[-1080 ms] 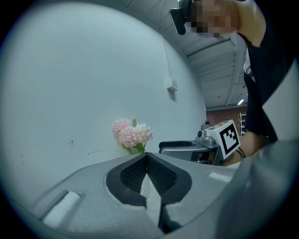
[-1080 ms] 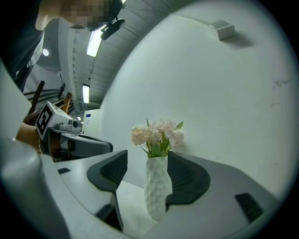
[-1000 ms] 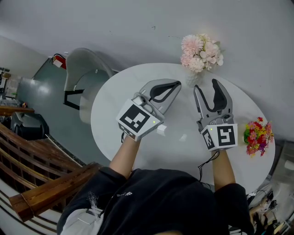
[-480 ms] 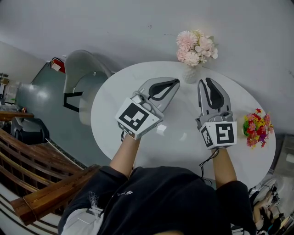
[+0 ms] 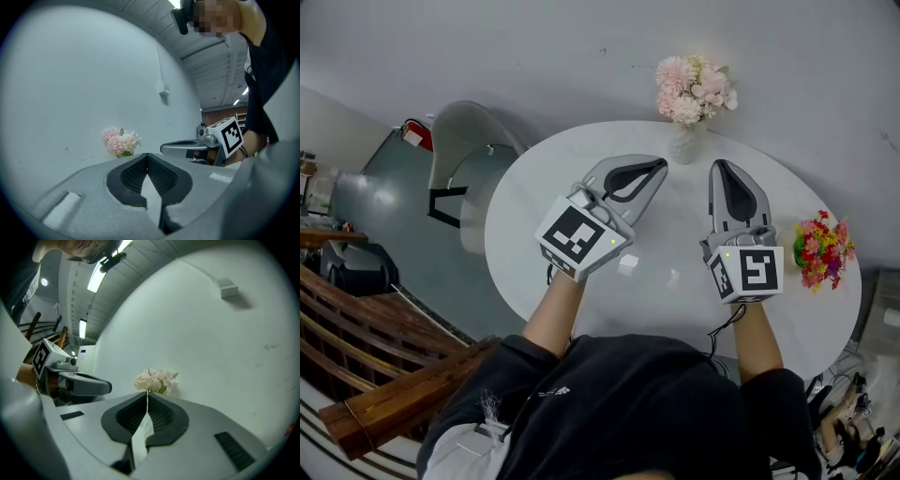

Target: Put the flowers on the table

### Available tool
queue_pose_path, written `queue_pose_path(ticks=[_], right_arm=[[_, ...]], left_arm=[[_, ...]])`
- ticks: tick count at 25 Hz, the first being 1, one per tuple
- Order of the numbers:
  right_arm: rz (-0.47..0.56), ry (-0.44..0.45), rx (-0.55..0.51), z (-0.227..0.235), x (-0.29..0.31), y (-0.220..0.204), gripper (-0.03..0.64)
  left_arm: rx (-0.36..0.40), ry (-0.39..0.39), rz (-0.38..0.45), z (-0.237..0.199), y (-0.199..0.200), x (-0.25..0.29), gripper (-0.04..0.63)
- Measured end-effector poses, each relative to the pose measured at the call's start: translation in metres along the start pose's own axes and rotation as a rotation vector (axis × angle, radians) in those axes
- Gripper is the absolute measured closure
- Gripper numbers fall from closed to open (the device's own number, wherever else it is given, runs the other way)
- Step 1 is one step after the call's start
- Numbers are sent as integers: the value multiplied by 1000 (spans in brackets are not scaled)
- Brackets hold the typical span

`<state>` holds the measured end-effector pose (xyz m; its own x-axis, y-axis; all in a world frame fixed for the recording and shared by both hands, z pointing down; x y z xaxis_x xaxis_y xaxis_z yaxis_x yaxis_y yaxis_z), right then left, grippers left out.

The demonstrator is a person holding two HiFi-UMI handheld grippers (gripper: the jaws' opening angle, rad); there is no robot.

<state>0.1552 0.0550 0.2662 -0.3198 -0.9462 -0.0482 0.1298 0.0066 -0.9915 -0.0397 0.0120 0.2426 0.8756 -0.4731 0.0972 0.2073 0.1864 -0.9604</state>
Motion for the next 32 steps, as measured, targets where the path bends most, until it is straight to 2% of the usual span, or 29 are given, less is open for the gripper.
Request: queue_pose_path(ticks=[4,12,32], right_arm=[[10,35,-61,-11,-7,6,604],[9,120,-48,-26,-16,14,604],[-11,165,-29,-55,-31,24,604]], left_arm=[[9,-6,5,4,3,-2,598],[15,6,30,10,10,-8,598],[44,-4,45,19,18,-36,598]])
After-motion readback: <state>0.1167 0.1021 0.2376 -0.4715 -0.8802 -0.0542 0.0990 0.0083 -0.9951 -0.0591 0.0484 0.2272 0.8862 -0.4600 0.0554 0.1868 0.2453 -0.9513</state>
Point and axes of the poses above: the fingertips, and each gripper's own axes: x forward along the fingers, z to its right, y out of its top, the point moved 10 cm from there along -x, backward along the fingers, and after that the axes turned 9 degrees about x, right-handed, at the moved point
